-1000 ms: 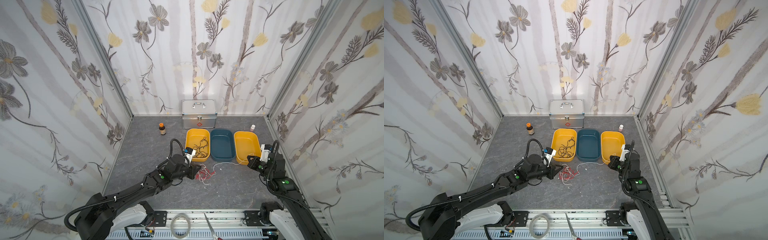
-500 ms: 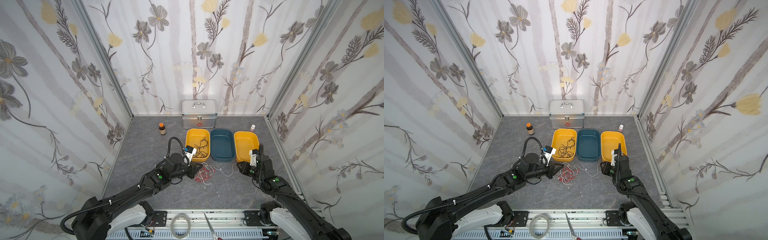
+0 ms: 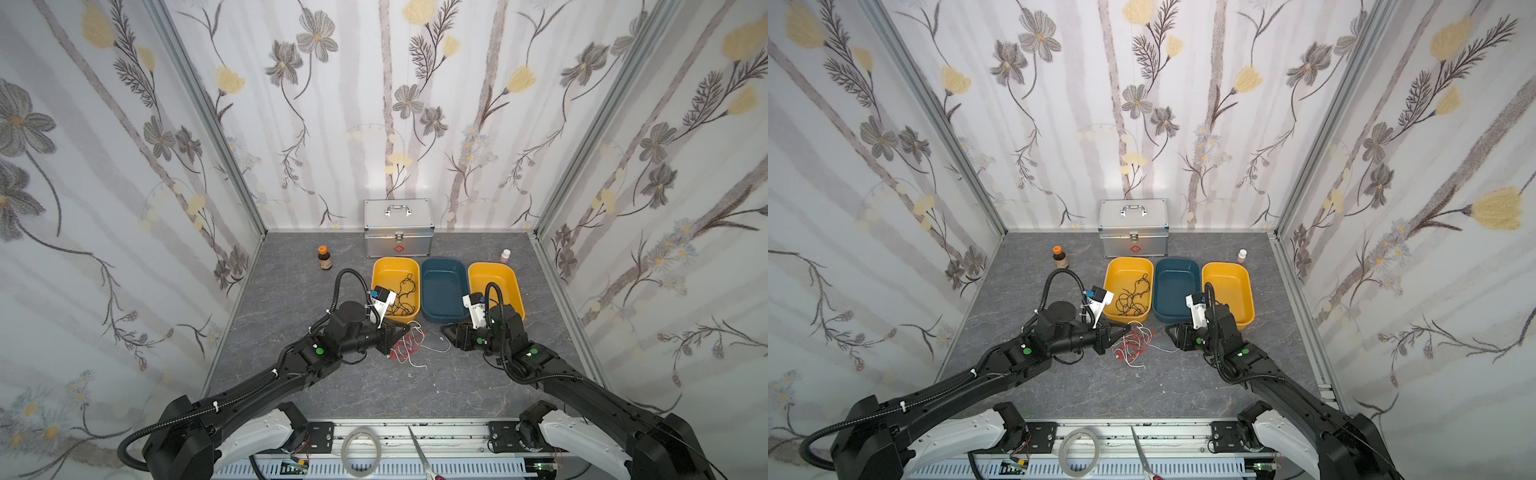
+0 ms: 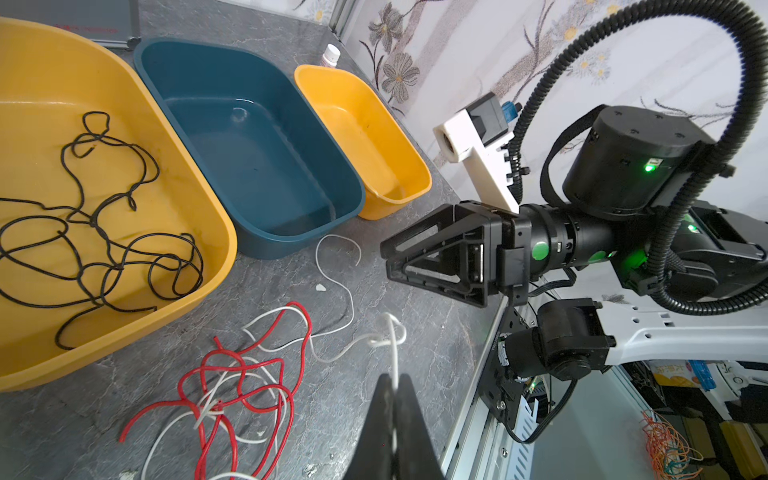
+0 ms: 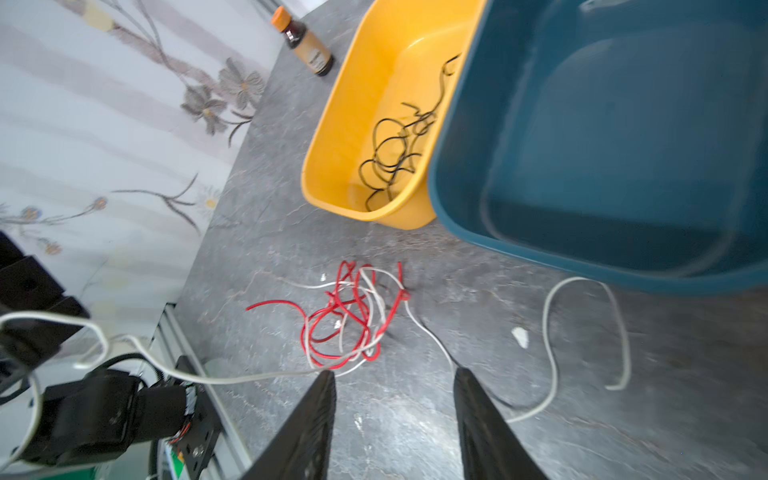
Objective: Untangle the cables
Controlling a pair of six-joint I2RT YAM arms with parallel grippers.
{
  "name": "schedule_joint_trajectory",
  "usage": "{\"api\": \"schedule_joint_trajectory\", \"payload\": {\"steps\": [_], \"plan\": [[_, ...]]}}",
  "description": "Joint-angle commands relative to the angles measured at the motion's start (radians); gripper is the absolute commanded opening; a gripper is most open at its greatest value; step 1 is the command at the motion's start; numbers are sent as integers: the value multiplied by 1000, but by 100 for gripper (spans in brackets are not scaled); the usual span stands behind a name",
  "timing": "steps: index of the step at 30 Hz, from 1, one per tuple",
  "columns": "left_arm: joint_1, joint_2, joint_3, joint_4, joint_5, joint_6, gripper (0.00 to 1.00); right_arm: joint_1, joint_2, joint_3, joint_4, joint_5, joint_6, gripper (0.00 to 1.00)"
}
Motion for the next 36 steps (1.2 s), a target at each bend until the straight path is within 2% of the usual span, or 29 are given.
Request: {"api": "schedule_joint_trajectory", "payload": {"steps": [1,5,14,22,25,30,32,36], "plan": [[2,5,12,42,8,-12,0,43,59,10,178,-103,-6,47],[1,-7,11,54,-10,-20,0,119,118,14,228,-91,-56,47],[6,-3,14,66,-15,-34,0,176,177,2,310,-95,-116,47],[7,-34,11,85,6,-41,0,186,260,18,400,13,-154,46],[8,-46,8,84,8,-41,0,184,320,41,441,-2,-177,40],[8,-84,-4,80,-15,-45,0,184,375,66,462,-38,-156,11],[10,-89,-10,66,-30,-41,0,184,360,61,474,-57,-140,4],[10,-69,-29,77,-29,-43,0,184,301,68,468,-103,-118,0]]}}
